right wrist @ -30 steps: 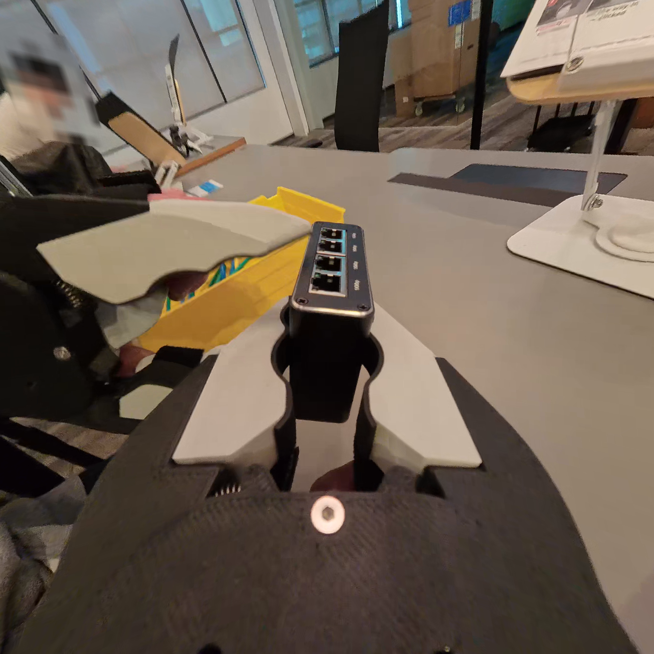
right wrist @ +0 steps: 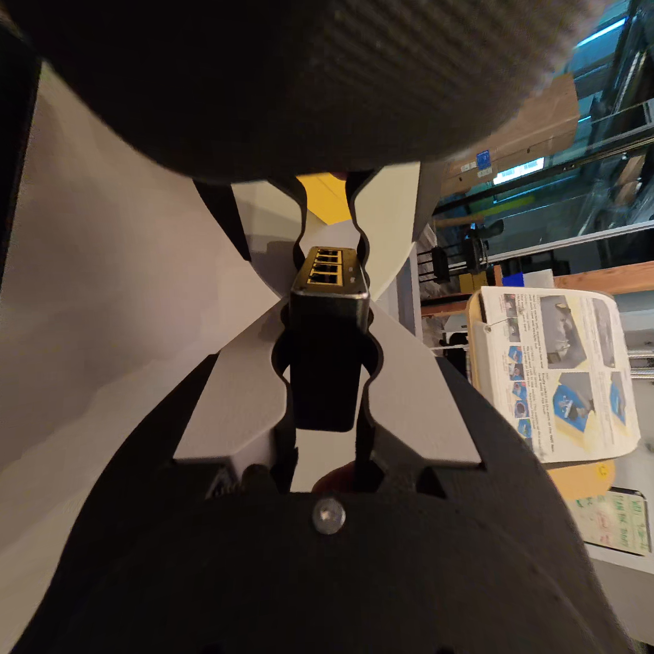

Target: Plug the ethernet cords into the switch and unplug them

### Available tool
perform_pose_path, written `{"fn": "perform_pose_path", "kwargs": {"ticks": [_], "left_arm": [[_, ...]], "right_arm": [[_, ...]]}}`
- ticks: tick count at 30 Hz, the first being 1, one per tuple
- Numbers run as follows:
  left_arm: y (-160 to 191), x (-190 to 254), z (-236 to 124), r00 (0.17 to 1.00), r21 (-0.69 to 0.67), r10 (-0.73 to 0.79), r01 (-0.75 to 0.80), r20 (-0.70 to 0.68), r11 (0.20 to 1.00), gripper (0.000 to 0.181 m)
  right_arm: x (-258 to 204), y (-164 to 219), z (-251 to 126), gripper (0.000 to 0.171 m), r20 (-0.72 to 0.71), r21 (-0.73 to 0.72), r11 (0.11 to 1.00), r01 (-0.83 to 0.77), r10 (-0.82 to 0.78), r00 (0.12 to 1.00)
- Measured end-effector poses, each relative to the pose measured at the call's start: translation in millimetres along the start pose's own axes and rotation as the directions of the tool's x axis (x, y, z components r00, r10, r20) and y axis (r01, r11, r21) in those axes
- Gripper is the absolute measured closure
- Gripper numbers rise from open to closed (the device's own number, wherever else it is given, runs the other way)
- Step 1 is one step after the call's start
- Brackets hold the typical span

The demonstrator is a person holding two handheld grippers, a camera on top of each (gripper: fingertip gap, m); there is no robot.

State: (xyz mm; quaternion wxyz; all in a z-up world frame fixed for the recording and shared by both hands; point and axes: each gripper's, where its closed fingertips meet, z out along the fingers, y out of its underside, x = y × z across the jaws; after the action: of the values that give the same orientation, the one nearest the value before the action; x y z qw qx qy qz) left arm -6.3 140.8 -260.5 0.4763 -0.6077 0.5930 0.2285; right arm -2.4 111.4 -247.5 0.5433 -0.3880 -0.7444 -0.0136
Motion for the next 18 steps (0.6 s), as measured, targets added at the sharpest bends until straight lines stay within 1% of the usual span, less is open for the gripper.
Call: {"fn": "perform_pose_path", "kwargs": {"ticks": [2, 3, 7, 10, 12, 14, 17, 18], "left_arm": [[0, -5, -1, 0.999, 0.013, 0.015, -0.016, 0.038, 1.0, 0.146], [-1, -4, -1, 0.999, 0.019, 0.007, -0.008, 0.034, 1.0, 0.146], [-3, -11, -2, 0.998, 0.039, -0.014, 0.011, 0.066, 0.999, 0.146], [-3, -14, -4, 0.996, 0.049, -0.01, 0.006, 0.087, 0.999, 0.146], [-6, -13, -3, 0.996, 0.058, -0.018, 0.013, 0.083, 0.998, 0.146], [-8, -10, -4, 0.997, 0.05, 0.003, -0.007, 0.079, 0.999, 0.146], [-7, -8, -2, 0.995, 0.027, 0.049, -0.051, 0.089, 0.998, 0.146], [-7, -6, -1, 0.996, 0.027, 0.046, -0.048, 0.081, 0.998, 0.146]], "right_arm": [[3, -1, -1, 0.139, -0.031, 0.004, 1.0, 0.026, -0.026, 0.999], [4, -2, -1, 0.139, -0.036, 0.009, 0.999, 0.03, -0.03, 0.999], [13, -2, -4, 0.138, -0.076, 0.03, 0.999, 0.013, -0.01, 0.997], [18, 3, -4, 0.127, -0.106, 0.004, 1.0, 0.024, -0.024, 0.994], [16, 7, -2, 0.124, -0.103, -0.03, 0.998, 0.046, -0.049, 0.993], [13, 11, 1, 0.125, -0.101, -0.059, 0.995, 0.077, -0.083, 0.991], [7, 16, 3, 0.137, -0.074, -0.092, 0.991, 0.094, -0.101, 0.992], [6, 17, 4, 0.138, -0.063, -0.095, 0.991, 0.09, -0.097, 0.993]]}}
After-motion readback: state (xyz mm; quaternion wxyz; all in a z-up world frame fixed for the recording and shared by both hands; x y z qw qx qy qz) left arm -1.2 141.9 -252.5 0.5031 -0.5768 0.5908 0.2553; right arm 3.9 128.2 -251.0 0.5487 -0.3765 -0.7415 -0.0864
